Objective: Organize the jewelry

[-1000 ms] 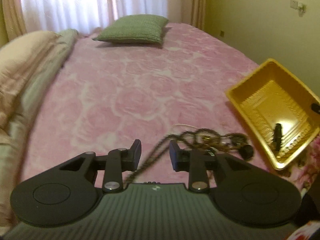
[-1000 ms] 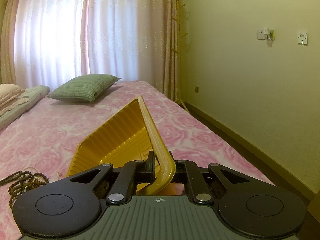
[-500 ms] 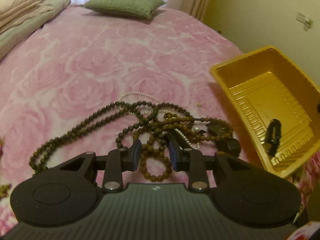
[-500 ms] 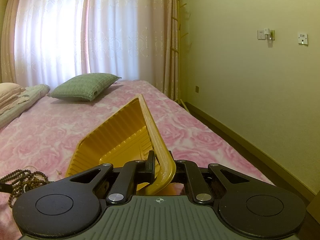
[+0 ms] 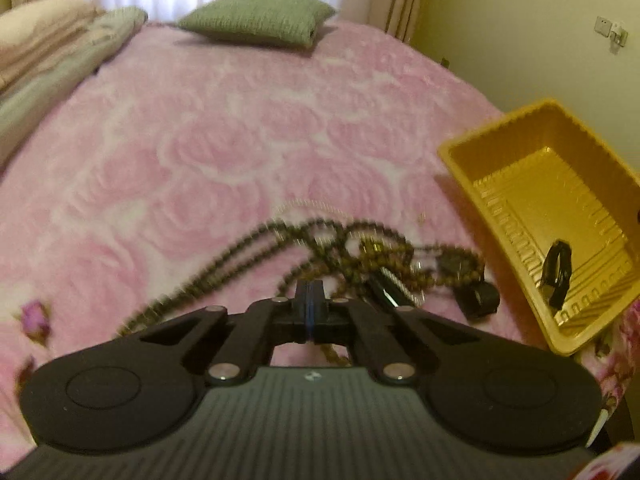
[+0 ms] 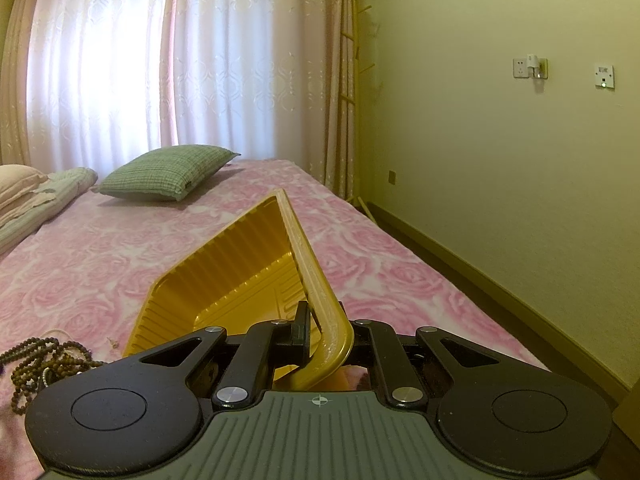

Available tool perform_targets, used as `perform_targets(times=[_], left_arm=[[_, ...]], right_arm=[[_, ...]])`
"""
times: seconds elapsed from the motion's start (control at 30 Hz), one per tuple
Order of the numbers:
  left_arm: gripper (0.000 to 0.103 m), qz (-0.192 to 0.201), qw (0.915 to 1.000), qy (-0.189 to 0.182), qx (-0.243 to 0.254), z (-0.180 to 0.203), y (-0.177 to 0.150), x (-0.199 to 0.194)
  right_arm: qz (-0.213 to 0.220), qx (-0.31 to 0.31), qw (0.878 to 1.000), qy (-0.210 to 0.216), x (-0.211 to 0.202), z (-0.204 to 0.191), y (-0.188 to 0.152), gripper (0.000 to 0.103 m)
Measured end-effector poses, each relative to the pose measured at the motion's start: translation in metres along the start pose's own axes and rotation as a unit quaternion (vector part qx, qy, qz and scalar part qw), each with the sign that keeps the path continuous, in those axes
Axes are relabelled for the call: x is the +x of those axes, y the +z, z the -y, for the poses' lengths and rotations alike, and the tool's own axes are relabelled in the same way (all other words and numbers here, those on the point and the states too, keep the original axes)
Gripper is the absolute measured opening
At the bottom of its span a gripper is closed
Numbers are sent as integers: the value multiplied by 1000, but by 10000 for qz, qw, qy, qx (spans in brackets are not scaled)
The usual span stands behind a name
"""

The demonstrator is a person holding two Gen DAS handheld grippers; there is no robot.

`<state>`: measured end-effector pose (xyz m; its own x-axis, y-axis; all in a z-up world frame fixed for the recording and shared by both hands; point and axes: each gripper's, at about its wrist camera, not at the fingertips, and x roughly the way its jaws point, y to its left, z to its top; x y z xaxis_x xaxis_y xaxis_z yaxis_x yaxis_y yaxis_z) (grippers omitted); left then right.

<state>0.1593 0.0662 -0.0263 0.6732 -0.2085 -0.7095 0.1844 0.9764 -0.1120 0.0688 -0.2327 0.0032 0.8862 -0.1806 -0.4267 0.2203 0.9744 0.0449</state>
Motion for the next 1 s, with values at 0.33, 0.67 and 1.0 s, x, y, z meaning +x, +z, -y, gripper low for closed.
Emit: perform_targets(times=[0.33,0.67,1.0], left_arm=[[5,-259,9978,-234,-568,-9,-4,26],[20,-450,9967,-170,-660,-3,-5,56],[6,-171,9990,-228,-357,-3,11,18]], right_arm=[[-18,7,10000,-25,3,1,-1,9],[-22,-1,10000,-50,5,1,-1,9],[-11,-30,10000,-51,7,1,-2,9]])
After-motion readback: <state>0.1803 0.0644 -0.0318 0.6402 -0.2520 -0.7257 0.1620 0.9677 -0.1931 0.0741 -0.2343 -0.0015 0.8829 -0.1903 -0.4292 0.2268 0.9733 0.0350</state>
